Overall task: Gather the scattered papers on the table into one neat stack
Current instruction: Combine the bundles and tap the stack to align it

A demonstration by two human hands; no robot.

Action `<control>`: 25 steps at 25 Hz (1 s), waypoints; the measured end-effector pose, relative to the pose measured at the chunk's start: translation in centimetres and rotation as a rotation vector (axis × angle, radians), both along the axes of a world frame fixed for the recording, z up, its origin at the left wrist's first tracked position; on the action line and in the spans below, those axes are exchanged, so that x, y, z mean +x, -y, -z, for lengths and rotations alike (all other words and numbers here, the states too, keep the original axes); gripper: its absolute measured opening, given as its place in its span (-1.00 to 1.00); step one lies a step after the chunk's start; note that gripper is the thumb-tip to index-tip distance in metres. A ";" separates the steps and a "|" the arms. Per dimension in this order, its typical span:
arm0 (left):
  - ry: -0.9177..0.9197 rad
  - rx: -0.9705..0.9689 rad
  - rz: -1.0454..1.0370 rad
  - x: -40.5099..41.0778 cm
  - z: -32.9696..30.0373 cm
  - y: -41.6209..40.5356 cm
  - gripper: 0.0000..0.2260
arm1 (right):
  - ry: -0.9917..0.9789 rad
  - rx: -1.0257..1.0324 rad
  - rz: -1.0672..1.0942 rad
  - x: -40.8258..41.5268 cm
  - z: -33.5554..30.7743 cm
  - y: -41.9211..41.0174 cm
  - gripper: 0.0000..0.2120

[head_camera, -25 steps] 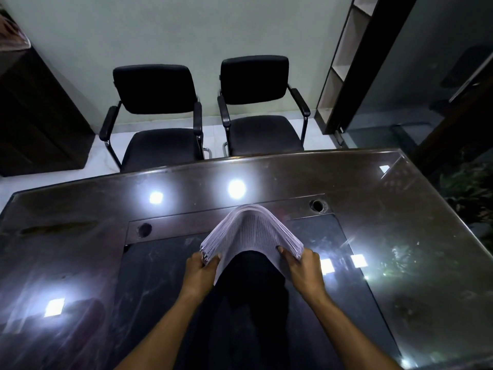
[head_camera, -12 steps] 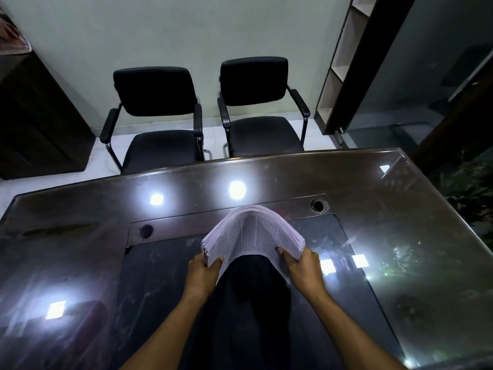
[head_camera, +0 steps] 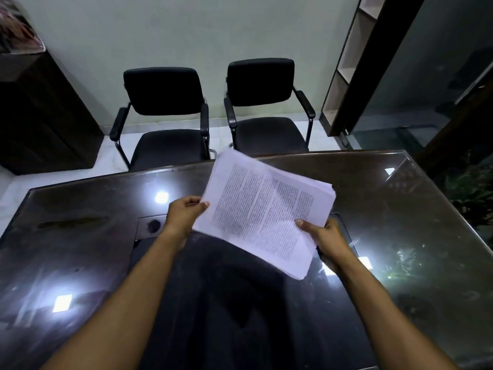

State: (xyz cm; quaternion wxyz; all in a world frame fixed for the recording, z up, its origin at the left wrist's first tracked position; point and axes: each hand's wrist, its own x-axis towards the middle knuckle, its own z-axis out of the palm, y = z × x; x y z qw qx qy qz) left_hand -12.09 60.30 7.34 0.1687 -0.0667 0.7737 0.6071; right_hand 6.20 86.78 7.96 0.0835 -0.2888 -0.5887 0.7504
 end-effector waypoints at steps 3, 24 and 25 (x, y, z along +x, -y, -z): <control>0.255 0.456 -0.122 1.1 -1.4 -0.9 -0.93 | -0.116 -0.108 0.086 -0.9 -1.3 0.5 -0.74; 0.123 0.542 0.040 5.0 -3.4 -1.8 -0.77 | -0.038 -0.080 -0.251 -0.7 -3.7 -1.2 -0.71; 0.104 0.516 0.058 5.2 -3.5 -2.0 -0.79 | 0.015 -0.023 -0.309 -1.2 -4.0 -1.0 -0.72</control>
